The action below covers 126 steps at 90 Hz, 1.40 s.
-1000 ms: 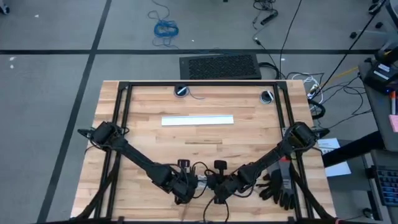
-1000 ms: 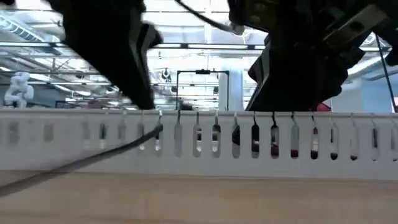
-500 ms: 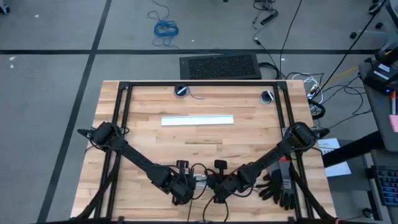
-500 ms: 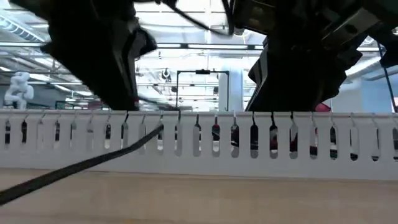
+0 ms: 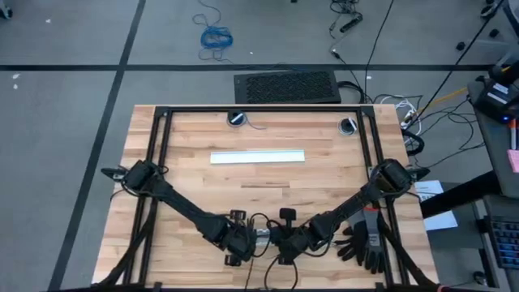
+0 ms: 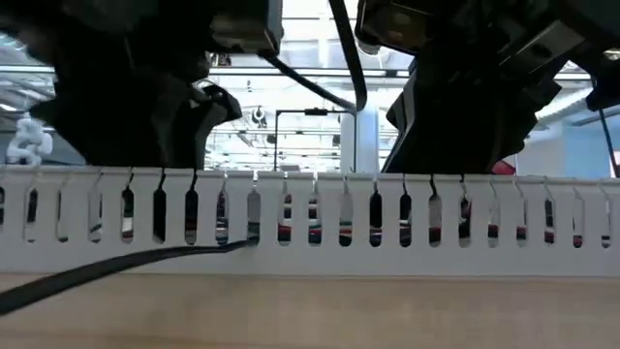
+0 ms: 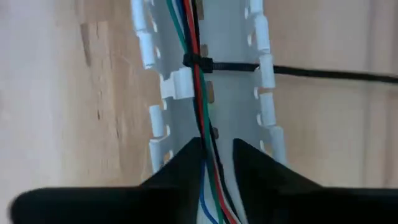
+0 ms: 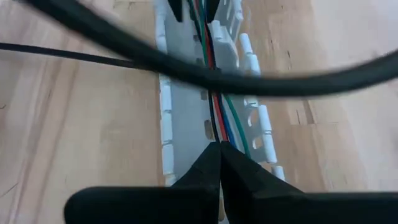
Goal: Ziptie cables
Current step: Put the ziptied cables into the cable duct
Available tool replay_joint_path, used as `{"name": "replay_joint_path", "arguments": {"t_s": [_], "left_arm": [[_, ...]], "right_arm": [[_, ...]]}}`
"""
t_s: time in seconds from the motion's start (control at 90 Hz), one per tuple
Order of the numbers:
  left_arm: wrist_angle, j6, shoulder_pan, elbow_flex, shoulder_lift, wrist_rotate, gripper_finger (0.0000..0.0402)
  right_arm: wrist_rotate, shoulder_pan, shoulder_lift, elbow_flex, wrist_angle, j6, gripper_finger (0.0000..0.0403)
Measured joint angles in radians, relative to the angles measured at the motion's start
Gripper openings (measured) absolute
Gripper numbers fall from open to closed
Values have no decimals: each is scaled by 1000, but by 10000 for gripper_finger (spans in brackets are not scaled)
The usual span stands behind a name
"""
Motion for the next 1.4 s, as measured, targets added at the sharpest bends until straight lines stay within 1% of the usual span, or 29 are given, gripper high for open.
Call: {"name": "replay_joint_path", "arguments": {"t_s": [0.1,0.189,0.267,0.422,0.578,0.678,0.767,0.878,0.933,0.989,1.156,1.244,1.311,1.4], "left_arm": [[-21,-14,-4,19,0,10,143],[-24,-14,-11,41,1,15,156],[-18,-12,-21,63,-4,-2,158],[-3,-4,-32,72,-28,-91,160],[-7,14,-36,70,-28,-146,160],[-2,13,-37,68,-28,-163,160],[68,23,-43,68,-28,-163,160],[231,111,-63,68,-28,-167,160],[291,151,-71,68,-21,-188,160],[311,180,-71,68,-13,-203,160],[420,257,-41,66,71,-222,160],[469,289,-14,66,106,-231,160],[492,321,9,66,130,-259,160],[559,357,34,66,170,-271,160]], "right_arm": [[2,0,0,0,1,0,0],[15,0,1,0,9,0,0],[60,11,2,-3,17,-20,0],[171,43,-9,-5,70,-63,0],[185,62,-43,-3,89,-96,2],[200,74,-62,-3,100,-128,16],[244,86,-72,-1,103,-138,38],[316,103,-82,-1,92,-142,67],[360,118,-99,-1,83,-104,76],[393,131,-124,0,27,-48,78],[447,188,-198,0,-160,101,66],[440,228,-215,0,-250,197,59],[439,246,-214,-3,-329,288,57],[449,251,-194,-33,-336,358,55]]}}
